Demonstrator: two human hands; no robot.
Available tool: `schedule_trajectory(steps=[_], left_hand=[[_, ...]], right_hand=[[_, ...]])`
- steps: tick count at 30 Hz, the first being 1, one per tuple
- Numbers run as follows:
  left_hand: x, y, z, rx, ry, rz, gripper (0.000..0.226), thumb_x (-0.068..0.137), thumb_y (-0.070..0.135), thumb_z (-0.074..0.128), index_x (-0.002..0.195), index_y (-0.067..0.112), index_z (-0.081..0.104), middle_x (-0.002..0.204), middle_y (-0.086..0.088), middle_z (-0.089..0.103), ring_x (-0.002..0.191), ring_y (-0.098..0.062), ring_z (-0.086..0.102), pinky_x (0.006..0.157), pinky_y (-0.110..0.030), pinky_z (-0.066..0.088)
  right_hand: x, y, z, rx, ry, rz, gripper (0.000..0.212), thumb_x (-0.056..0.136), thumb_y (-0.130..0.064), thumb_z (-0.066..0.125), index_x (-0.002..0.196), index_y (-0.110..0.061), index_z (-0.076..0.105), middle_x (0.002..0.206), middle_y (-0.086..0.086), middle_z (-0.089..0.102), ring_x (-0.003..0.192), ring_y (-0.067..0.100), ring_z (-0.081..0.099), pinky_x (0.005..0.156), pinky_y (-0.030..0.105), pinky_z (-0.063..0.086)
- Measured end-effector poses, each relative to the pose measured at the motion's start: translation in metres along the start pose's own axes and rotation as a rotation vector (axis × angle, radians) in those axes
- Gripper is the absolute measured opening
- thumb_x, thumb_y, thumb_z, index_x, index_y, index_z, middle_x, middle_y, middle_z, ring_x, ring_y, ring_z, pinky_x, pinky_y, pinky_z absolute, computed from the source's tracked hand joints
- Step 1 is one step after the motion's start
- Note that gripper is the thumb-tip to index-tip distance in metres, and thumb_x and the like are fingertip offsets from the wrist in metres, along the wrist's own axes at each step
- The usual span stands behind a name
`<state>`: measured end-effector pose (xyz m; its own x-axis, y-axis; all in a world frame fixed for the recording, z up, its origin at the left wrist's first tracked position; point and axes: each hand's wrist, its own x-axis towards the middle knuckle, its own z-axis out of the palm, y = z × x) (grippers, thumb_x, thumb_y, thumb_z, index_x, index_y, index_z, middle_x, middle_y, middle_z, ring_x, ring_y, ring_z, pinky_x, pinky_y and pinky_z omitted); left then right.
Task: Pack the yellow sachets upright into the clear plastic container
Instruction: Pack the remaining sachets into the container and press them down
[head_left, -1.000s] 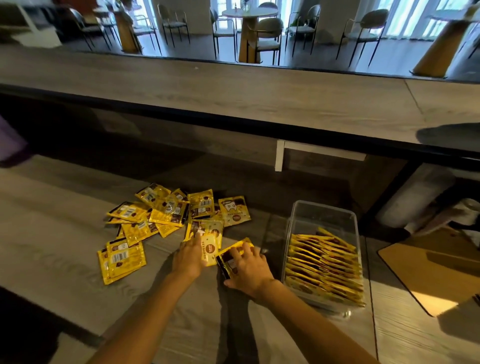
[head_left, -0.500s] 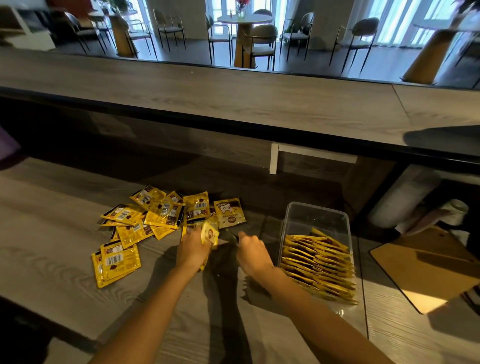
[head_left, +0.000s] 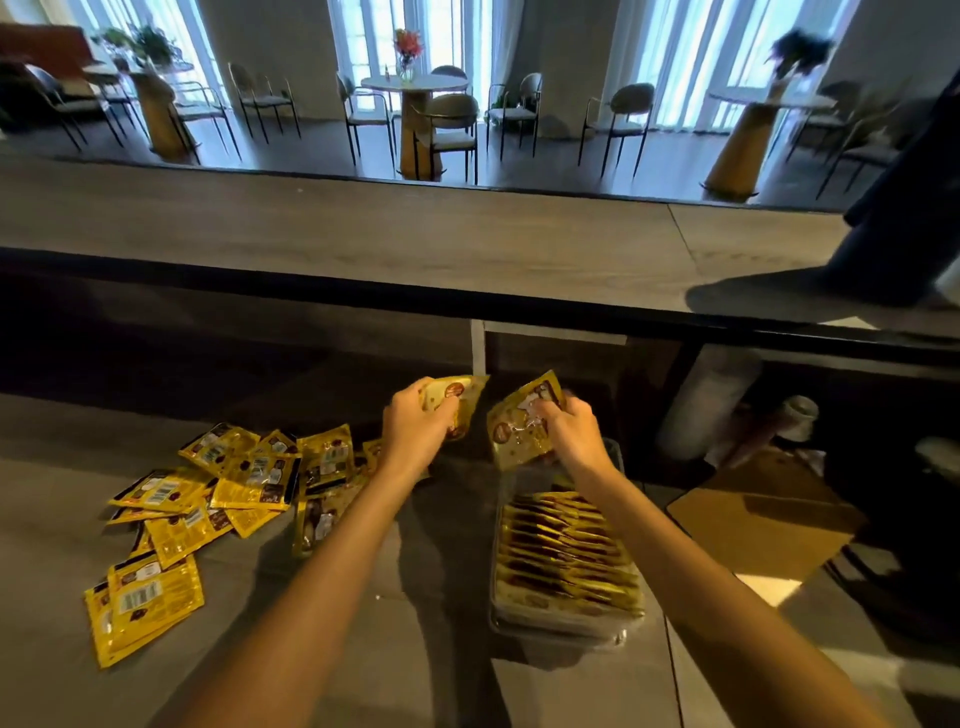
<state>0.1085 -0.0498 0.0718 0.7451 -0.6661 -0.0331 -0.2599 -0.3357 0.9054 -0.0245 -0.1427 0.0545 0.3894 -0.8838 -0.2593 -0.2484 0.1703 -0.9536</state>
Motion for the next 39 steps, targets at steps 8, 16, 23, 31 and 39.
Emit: schedule_trajectory(steps=[8, 16, 23, 31, 39], left_hand=[[-0.004, 0.027, 0.057, 0.047, -0.121, 0.085, 0.026, 0.085, 0.006, 0.060, 0.111, 0.003, 0.063, 0.100, -0.011, 0.066, 0.096, -0.023, 0.063, 0.076, -0.028, 0.050], [0.004, 0.020, 0.086, 0.163, -0.178, 0.098, 0.029, 0.083, 0.003, 0.061, 0.111, 0.010, 0.063, 0.115, -0.014, 0.063, 0.112, -0.025, 0.057, 0.083, -0.029, 0.048], [0.010, -0.003, 0.093, 0.285, -0.220, -0.063, 0.026, 0.083, 0.014, 0.063, 0.109, 0.018, 0.062, 0.118, -0.011, 0.058, 0.110, -0.025, 0.056, 0.082, -0.030, 0.050], [0.005, -0.007, 0.096, 0.364, -0.540, -0.024, 0.021, 0.084, 0.006, 0.061, 0.104, 0.014, 0.064, 0.088, 0.002, 0.058, 0.096, -0.017, 0.058, 0.078, -0.025, 0.048], [0.006, -0.012, 0.092, 0.315, -0.618, -0.098, 0.058, 0.087, 0.005, 0.056, 0.141, 0.017, 0.037, 0.101, -0.007, 0.059, 0.096, -0.019, 0.056, 0.077, -0.027, 0.049]], right_hand=[[0.009, 0.019, -0.063, 0.107, 0.169, 0.014, 0.050, 0.079, 0.003, 0.067, 0.124, -0.005, 0.047, 0.111, 0.013, 0.061, 0.104, 0.026, 0.061, 0.063, 0.025, 0.053], [0.020, 0.031, -0.088, 0.168, 0.416, 0.122, 0.008, 0.085, -0.008, 0.056, 0.089, -0.015, 0.059, 0.102, 0.015, 0.065, 0.096, 0.029, 0.061, 0.084, 0.045, 0.055], [0.018, 0.039, -0.091, 0.270, 0.550, 0.106, 0.016, 0.093, -0.009, 0.052, 0.100, -0.001, 0.063, 0.103, 0.017, 0.060, 0.094, 0.025, 0.054, 0.062, 0.027, 0.043], [0.014, 0.035, -0.080, 0.327, 0.310, 0.059, 0.042, 0.088, 0.009, 0.050, 0.127, -0.008, 0.049, 0.110, 0.015, 0.058, 0.102, 0.029, 0.059, 0.073, 0.031, 0.053], [0.011, 0.044, -0.068, 0.066, 0.014, -0.031, 0.029, 0.089, 0.009, 0.045, 0.114, 0.003, 0.059, 0.102, 0.013, 0.060, 0.078, 0.012, 0.058, 0.055, 0.008, 0.050]])
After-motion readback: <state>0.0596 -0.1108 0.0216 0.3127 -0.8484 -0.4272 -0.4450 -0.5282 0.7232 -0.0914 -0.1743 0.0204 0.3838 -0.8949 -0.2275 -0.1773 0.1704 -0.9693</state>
